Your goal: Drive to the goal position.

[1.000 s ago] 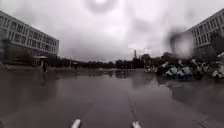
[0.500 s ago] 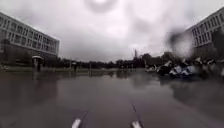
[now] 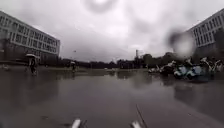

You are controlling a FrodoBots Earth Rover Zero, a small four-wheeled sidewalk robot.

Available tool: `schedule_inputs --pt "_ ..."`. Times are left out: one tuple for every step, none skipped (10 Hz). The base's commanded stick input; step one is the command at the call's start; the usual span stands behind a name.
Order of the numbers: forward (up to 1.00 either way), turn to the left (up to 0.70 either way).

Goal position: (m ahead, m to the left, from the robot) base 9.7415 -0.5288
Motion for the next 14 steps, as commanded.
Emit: schedule_inputs --pt "0.7 0.0" --pt "0.7 0.0" --pt "0.7 0.0" --pt "0.7 -0.35" --pt "0.7 -0.35" --pt "0.7 -0.29" --pt "0.7 -0.01" --pt "0.7 0.0" --pt "0.7 0.0" --pt "0.7 0.0" --pt "0.7 0.0" --pt "0.7 0.0" --pt "0.7 0.0" --pt "0.7 0.0"
